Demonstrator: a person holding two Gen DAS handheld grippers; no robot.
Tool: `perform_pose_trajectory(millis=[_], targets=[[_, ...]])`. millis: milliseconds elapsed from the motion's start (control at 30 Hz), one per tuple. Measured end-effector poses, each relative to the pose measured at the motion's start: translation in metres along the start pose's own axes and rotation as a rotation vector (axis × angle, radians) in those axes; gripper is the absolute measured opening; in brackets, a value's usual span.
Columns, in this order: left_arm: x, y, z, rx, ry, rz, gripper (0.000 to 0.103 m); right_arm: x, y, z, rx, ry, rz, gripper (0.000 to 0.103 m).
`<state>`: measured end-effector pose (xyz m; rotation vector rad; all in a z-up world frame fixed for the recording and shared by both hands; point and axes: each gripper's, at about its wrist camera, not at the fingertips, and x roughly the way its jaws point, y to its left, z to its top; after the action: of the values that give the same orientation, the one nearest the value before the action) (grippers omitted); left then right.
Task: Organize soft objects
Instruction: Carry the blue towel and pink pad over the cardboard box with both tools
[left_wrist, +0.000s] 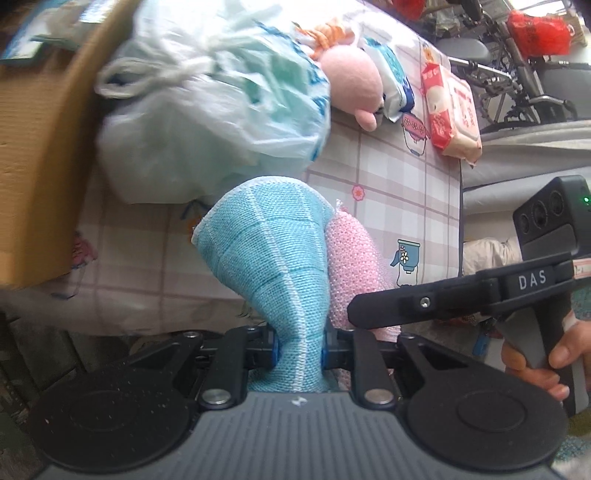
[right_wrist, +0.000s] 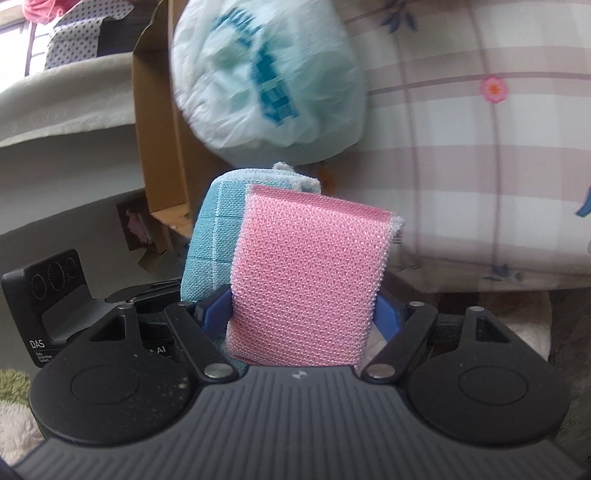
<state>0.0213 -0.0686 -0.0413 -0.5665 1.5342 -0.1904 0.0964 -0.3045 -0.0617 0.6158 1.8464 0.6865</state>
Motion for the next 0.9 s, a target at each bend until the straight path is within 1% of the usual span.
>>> perform_pose_trajectory(millis=[133,267,400,533,600,733,833,900], targets=[[-0.034,0.018,-0.005,-0.017,-0.048,0.009,0.019,0.009,0.035,0.002,-0.042,0.022,0.025,0.077],[-0.073,0.038,0.000,-0.037,-0.113,0.041,0.019,0.021,0.075,0.012,-0.085,0.025,0.062,0.077],[-0.117,0.061,0.015,-0.032,-0.200,0.083,0.019,0.034,0.120,0.030,-0.129,-0.002,0.120,0.077],[-0.150,0.087,0.040,0.006,-0.291,0.135,0.019,0.053,0.161,0.058,-0.158,-0.055,0.181,0.077],[-0.159,0.102,0.058,0.029,-0.323,0.168,0.019,0.067,0.179,0.075,-0.163,-0.089,0.200,0.077],[-0.167,0.140,0.095,0.061,-0.371,0.237,0.019,0.098,0.212,0.111,-0.204,-0.153,0.193,0.077],[-0.162,0.170,0.121,0.081,-0.383,0.295,0.019,0.129,0.230,0.140,-0.193,-0.168,0.170,0.077],[-0.154,0.186,0.139,0.095,-0.371,0.331,0.019,0.154,0.238,0.155,-0.192,-0.179,0.141,0.077]])
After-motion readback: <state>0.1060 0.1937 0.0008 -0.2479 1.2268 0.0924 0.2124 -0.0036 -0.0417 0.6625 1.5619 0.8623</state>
